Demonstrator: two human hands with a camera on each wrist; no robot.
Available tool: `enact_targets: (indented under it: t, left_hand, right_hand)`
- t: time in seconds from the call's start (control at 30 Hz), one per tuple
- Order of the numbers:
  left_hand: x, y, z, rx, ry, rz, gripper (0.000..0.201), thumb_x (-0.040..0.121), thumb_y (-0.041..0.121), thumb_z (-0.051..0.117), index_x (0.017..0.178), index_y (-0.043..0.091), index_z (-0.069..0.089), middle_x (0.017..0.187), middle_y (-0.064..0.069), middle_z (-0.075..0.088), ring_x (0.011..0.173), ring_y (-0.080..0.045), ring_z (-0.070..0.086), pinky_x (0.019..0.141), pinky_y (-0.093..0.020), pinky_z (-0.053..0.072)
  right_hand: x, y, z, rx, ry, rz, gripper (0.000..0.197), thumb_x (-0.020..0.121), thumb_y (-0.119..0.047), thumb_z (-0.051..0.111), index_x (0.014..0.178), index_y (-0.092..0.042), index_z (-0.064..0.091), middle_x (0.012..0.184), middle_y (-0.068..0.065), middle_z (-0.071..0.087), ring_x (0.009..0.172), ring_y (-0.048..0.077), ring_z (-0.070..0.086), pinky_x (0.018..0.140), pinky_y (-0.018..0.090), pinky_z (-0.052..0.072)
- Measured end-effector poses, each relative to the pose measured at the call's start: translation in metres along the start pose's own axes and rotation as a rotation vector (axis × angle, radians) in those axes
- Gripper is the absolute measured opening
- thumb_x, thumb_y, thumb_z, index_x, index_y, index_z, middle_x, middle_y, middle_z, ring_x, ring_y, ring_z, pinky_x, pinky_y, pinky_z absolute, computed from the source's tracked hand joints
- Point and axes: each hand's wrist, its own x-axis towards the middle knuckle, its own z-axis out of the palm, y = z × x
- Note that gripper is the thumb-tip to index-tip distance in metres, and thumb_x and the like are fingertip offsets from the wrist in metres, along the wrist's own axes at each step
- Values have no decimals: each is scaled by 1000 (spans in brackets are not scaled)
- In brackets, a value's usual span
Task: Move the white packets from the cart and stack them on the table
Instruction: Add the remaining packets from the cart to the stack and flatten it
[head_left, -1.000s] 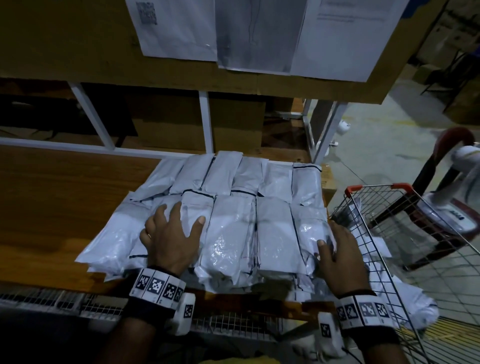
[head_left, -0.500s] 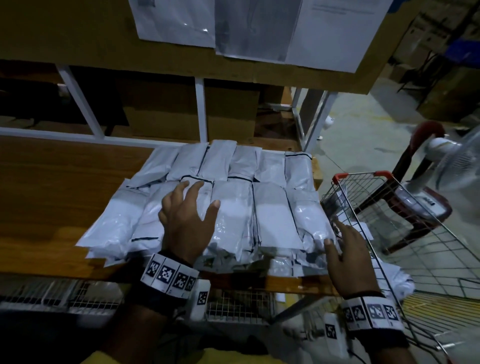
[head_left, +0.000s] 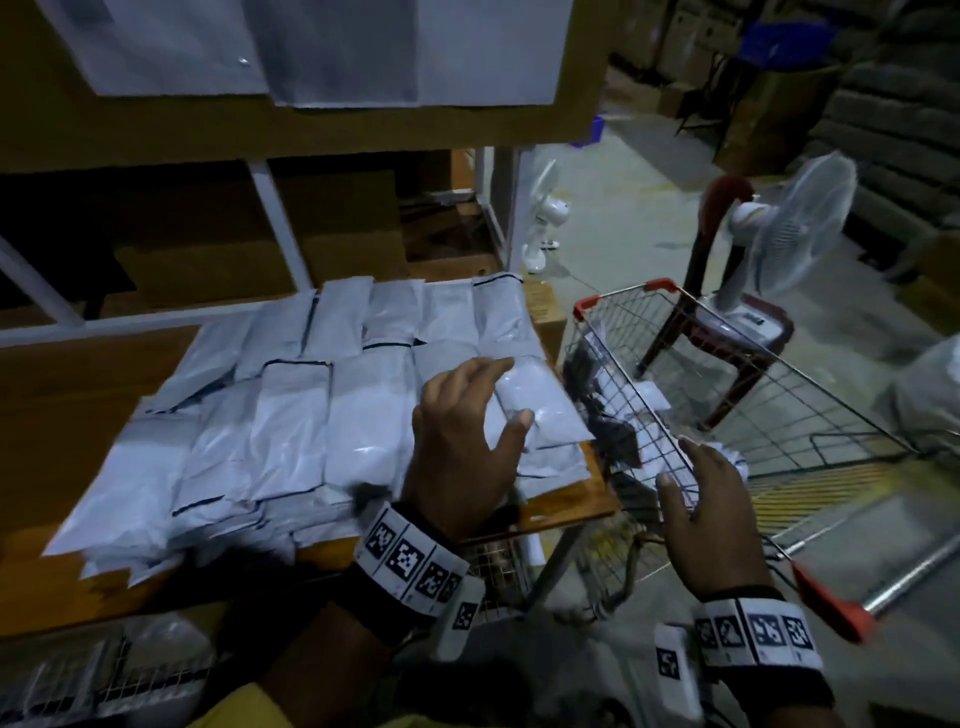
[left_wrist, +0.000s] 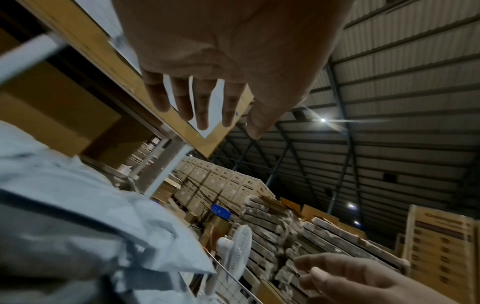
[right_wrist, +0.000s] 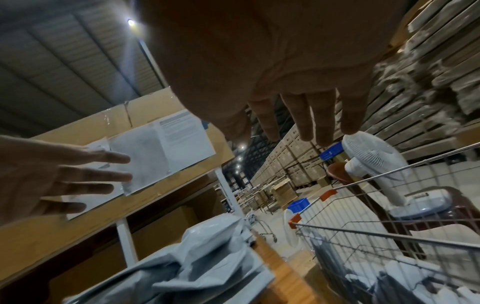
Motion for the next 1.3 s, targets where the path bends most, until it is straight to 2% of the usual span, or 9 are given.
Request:
enact_targets:
  t: [0.13, 0.27, 0.43, 0.6, 0.83, 1.0, 1.1, 1.2, 1.3]
  left_hand:
    - [9, 47, 54, -46, -20, 94, 49, 89, 43, 59, 134, 24, 59, 135, 5, 59, 121, -24, 53, 97, -43, 45]
    - [24, 95, 123, -59, -26, 127, 50, 88, 42, 60, 134, 21, 60, 132, 2, 60, 121, -25, 53, 97, -41, 44]
    - [55, 150, 198, -111, -70, 82, 48, 88, 42, 62, 134, 29, 55, 132, 6, 57, 123, -22, 48, 103, -42, 42]
    - [99, 172, 250, -1, -190, -5, 54, 87, 53, 53, 138, 35, 51, 140, 7, 53, 130, -21, 41, 107, -44, 39]
    - [193, 157, 333, 248, -421, 6, 55, 90, 50, 58, 140, 29, 51, 141, -2, 53, 132, -28, 42, 110, -48, 35]
    - [251, 123, 405, 448, -706, -50, 65, 87, 58, 55, 141, 23, 51, 136, -11, 59, 124, -36, 54, 103, -48, 46]
    - [274, 92, 457, 562, -833, -43, 65, 90, 60, 50, 140, 18, 51, 135, -14, 59, 122, -37, 56, 103, -47, 44]
    - [284, 52, 519, 689, -989, 20, 75, 84, 69, 27, 131, 18, 57, 134, -16, 56, 116, -38, 56, 99, -49, 47]
    - [285, 13, 575, 776, -1075, 55, 76, 87, 66, 32, 136, 12, 54, 137, -16, 57, 123, -37, 52, 104, -50, 43]
  right_hand:
    - [1, 48, -31, -1, 52, 16, 50, 100, -33, 52, 142, -7, 51, 144, 19, 49, 136, 35, 42, 111, 55, 37]
    - [17, 97, -72, -7, 84, 19, 59, 95, -45, 42, 138, -6, 53, 139, 19, 51, 130, 34, 46, 106, 48, 42]
    - [42, 147, -116, -43, 94, 26, 44, 98, -26, 55, 139, -11, 53, 140, 15, 50, 131, 31, 45, 106, 45, 40]
    - [88, 175, -131, -52, 56, 53, 46, 97, -26, 59, 141, -14, 51, 142, 13, 48, 133, 30, 43, 108, 45, 38]
    - [180, 195, -99, -59, -4, 138, 46, 94, -28, 59, 137, -13, 52, 136, 15, 49, 122, 38, 50, 102, 50, 43]
    - [245, 214, -58, -91, -100, 333, 49, 96, -34, 55, 142, -20, 47, 142, 11, 45, 126, 36, 48, 104, 46, 41]
    - [274, 237, -22, -65, -115, 421, 48, 97, -36, 54, 141, -19, 48, 142, 11, 46, 126, 36, 49, 103, 48, 43]
    - [292, 264, 21, -33, -175, 524, 47, 97, -35, 52, 141, -19, 48, 142, 10, 47, 127, 35, 49, 105, 48, 42]
    - [306, 290, 66, -63, -304, 598, 49, 101, -39, 46, 144, -18, 44, 145, 10, 44, 130, 34, 45, 107, 46, 39]
